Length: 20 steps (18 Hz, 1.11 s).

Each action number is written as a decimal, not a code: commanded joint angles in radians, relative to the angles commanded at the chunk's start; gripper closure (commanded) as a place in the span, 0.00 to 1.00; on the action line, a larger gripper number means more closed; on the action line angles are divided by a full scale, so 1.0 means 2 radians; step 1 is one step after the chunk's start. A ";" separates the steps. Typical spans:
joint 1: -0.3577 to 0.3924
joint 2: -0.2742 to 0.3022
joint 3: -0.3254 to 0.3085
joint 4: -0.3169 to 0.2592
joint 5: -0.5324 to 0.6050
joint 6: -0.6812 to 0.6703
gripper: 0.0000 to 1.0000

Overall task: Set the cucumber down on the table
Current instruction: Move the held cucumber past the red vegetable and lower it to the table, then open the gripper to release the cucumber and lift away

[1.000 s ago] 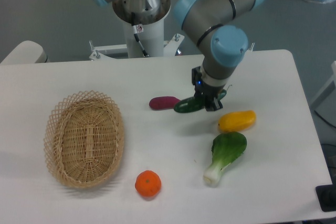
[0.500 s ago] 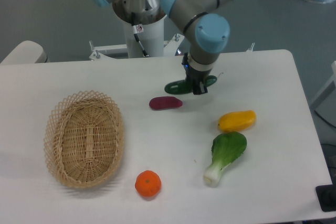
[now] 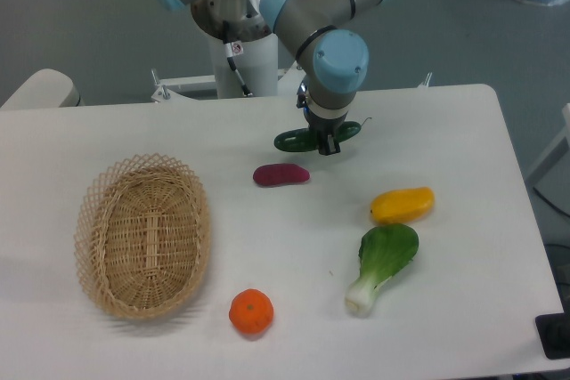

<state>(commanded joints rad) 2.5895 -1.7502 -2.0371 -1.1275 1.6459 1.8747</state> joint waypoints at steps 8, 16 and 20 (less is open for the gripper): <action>-0.018 -0.007 -0.007 0.007 0.002 -0.032 0.54; -0.018 -0.007 -0.005 0.011 0.001 -0.032 0.08; -0.016 -0.005 0.000 0.012 -0.003 -0.032 0.00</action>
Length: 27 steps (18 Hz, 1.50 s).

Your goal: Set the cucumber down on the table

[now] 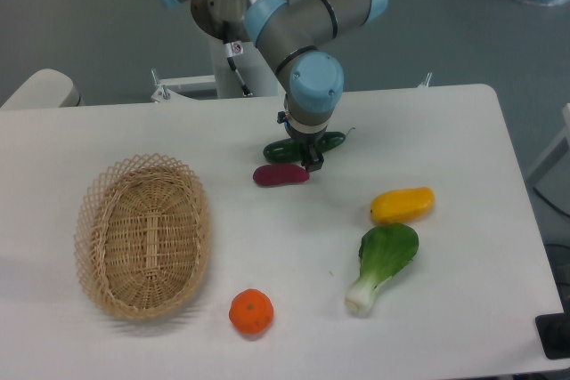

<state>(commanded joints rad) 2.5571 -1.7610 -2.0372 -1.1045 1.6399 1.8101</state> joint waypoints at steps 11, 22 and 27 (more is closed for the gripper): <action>0.003 -0.028 0.108 -0.002 -0.003 -0.005 0.00; 0.000 -0.117 0.275 -0.034 -0.028 -0.077 0.00; 0.000 -0.154 0.354 -0.083 -0.042 -0.104 0.00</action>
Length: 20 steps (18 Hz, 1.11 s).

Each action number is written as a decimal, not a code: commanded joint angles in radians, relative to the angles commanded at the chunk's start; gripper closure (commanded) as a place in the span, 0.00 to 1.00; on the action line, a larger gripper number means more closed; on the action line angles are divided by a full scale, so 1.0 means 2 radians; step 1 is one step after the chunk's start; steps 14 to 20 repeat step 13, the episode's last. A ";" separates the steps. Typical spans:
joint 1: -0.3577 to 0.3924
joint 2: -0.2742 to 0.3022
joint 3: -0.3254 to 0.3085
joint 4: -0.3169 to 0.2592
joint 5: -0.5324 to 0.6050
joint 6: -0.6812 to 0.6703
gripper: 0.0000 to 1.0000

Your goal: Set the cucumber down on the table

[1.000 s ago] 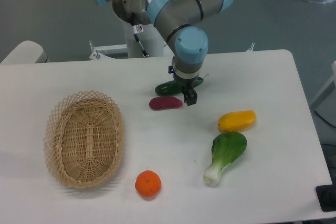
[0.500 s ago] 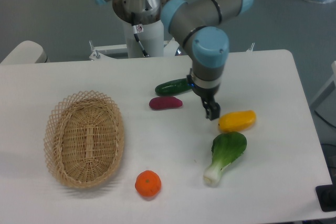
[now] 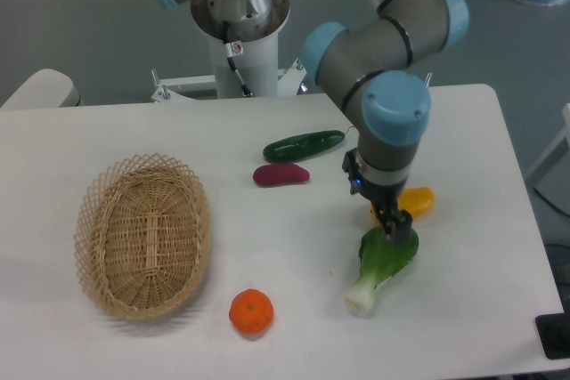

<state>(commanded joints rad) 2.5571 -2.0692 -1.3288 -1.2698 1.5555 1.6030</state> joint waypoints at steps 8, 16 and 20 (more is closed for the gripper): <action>-0.003 -0.043 0.066 -0.023 0.005 -0.021 0.00; -0.003 -0.043 0.064 -0.022 0.005 -0.021 0.00; -0.003 -0.043 0.064 -0.022 0.005 -0.021 0.00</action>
